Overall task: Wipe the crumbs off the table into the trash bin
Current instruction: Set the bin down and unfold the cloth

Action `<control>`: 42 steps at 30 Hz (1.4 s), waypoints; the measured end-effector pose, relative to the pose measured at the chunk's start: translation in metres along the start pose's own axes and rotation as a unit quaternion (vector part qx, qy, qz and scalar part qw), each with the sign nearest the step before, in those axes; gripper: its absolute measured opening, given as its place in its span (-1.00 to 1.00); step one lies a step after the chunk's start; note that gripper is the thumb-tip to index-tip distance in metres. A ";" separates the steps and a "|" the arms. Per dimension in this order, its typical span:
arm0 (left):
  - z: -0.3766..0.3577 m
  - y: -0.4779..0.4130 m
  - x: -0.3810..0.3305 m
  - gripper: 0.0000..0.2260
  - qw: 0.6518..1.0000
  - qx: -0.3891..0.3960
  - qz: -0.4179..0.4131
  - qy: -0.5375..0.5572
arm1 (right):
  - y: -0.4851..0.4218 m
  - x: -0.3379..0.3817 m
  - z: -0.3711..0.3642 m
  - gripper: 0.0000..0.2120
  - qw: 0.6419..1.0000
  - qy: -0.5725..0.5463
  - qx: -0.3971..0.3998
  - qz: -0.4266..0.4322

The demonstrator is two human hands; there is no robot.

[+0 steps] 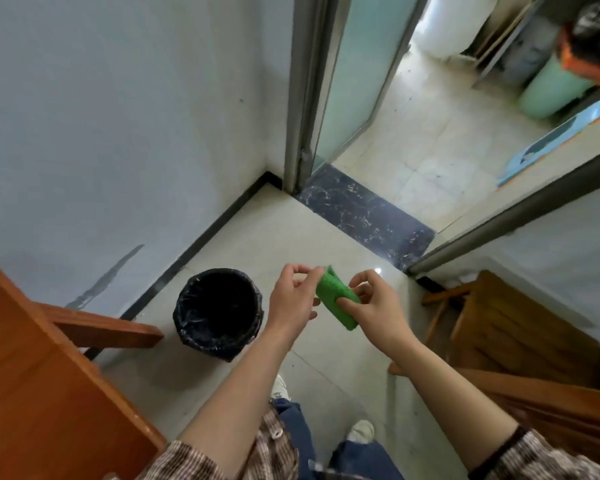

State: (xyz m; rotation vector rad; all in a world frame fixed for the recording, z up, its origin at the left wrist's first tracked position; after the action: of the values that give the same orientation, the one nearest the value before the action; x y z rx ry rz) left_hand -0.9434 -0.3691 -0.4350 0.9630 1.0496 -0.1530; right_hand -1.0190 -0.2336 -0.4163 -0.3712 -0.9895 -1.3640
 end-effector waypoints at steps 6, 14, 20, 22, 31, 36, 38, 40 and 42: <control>-0.076 0.077 -0.018 -0.85 0.997 0.056 -0.058 0.001 | 0.053 -0.014 0.106 -0.79 0.992 -0.009 -0.067 0.104; -0.172 0.203 -0.013 -0.86 0.984 0.136 -0.098 0.066 | 0.130 -0.081 0.259 -0.58 0.987 -0.079 -0.100 0.093; -0.244 0.307 -0.004 -0.82 0.963 0.217 -0.101 0.127 | 0.178 -0.147 0.372 -0.83 0.982 -0.098 -0.159 0.041; -0.262 0.333 -0.003 -0.80 0.958 0.232 -0.105 0.134 | 0.193 -0.163 0.396 -0.89 0.981 -0.132 -0.144 0.015; -0.310 0.376 0.007 -0.80 0.966 0.217 -0.136 0.019 | 0.224 -0.188 0.483 -0.89 0.961 -0.156 -0.225 0.035; -0.336 0.388 0.021 -0.79 0.933 0.270 -0.187 -0.147 | 0.220 -0.199 0.516 -0.87 0.949 -0.190 -0.249 0.039; -0.344 0.384 0.027 -0.86 0.917 0.258 -0.207 -0.221 | 0.213 -0.206 0.524 -0.86 0.950 -0.155 -0.269 0.039; -0.353 0.380 0.034 -0.91 0.911 0.243 -0.208 -0.259 | 0.202 -0.214 0.528 -0.84 0.949 -0.136 -0.281 0.032; -0.361 0.377 0.038 -0.86 0.907 0.233 -0.211 -0.280 | 0.188 -0.226 0.527 -0.82 0.945 -0.160 -0.284 0.007</control>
State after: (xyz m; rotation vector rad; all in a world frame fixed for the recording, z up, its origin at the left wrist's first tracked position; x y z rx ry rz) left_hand -0.9627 0.1345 -0.2929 1.0128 0.6714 -1.0200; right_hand -1.0180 0.3409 -0.2312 -1.0598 -0.8316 -1.5951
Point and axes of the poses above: each hand's wrist, its own y-axis away from the middle knuckle, its own z-axis out of the back of the hand, x = y × z, the point moved 8 cm from there along -y, towards the middle knuckle, and after that the axes turned 12 degrees about -x, right-handed, at the moved point
